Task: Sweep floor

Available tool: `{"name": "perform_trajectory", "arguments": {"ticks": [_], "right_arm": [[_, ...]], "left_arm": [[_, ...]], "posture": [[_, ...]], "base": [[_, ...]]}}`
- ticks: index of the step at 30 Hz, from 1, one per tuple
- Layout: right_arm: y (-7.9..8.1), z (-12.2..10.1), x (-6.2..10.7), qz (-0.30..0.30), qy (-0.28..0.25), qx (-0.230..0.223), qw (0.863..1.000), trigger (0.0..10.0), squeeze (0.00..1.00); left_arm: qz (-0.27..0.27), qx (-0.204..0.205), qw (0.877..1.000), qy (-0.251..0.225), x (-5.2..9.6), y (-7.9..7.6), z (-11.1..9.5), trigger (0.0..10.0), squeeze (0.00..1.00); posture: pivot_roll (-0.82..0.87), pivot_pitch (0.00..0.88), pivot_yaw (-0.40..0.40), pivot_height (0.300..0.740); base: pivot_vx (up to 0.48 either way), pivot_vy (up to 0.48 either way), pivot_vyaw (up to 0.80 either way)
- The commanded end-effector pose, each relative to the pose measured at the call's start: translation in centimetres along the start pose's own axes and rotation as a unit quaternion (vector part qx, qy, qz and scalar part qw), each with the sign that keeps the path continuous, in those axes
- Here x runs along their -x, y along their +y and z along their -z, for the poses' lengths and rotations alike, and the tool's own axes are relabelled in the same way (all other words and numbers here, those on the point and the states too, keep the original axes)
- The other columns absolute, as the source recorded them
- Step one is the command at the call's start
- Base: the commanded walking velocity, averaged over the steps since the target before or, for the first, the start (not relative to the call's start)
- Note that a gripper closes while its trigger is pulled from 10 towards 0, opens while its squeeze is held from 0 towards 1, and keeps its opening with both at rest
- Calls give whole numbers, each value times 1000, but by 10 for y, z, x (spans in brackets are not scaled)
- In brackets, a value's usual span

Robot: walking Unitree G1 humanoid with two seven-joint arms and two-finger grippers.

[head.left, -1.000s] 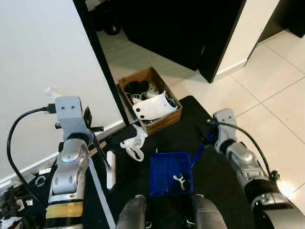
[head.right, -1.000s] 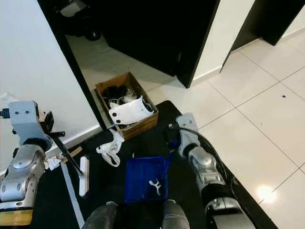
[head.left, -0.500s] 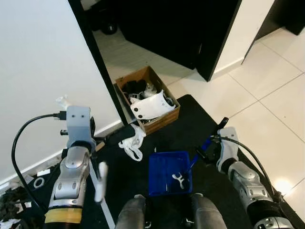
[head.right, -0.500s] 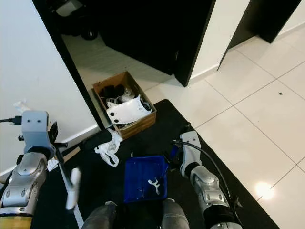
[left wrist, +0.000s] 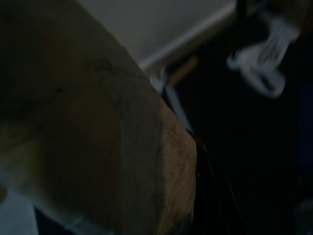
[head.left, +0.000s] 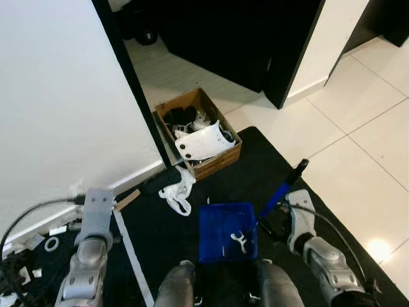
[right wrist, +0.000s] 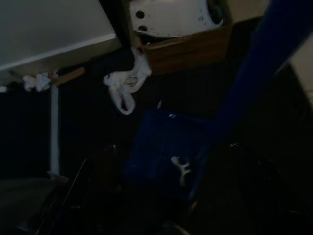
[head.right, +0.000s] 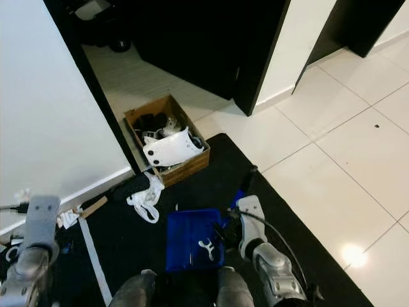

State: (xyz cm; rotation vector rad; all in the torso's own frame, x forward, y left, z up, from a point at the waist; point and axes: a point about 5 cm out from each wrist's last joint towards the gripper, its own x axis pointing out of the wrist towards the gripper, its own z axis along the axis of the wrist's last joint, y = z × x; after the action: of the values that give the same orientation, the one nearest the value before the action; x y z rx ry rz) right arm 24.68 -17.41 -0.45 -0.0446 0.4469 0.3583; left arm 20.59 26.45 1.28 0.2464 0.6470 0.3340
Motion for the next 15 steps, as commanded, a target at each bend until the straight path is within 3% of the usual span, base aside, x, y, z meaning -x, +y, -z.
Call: {"name": "perform_trajectory", "arguments": {"ticks": [1, 3, 6, 13, 15], "right_arm": [[2, 3, 2, 2, -12, 1, 1000, 10000, 0], [3, -2, -1, 7, -28, 2, 1000, 10000, 0], [5, -1, -3, 5, -27, -6, 1000, 10000, 0], [6, 3, -2, 0, -30, -35, 999, 10000, 0], [2, 8, 0, -1, -18, -55, 998, 10000, 0]], "left_arm": [[-17, 46, 999, -4, -1, -4, 4, 10000, 0], [-43, 121, 991, -23, -4, -4, 4, 10000, 0], [-54, 150, 987, -33, -7, -5, 7, 10000, 0], [-57, 144, 987, -32, -12, -13, 13, 10000, 0], [-53, 166, 984, -28, -14, -17, 14, 10000, 0]], "posture": [[7, 166, 25, 740], [3, 162, 25, 740], [0, 158, 22, 740], [-6, 157, 17, 740], [-13, 157, 17, 740]], "base": [[0, 0, 0], [0, 0, 0], [0, 0, 0], [0, 0, 0], [0, 0, 0]]}}
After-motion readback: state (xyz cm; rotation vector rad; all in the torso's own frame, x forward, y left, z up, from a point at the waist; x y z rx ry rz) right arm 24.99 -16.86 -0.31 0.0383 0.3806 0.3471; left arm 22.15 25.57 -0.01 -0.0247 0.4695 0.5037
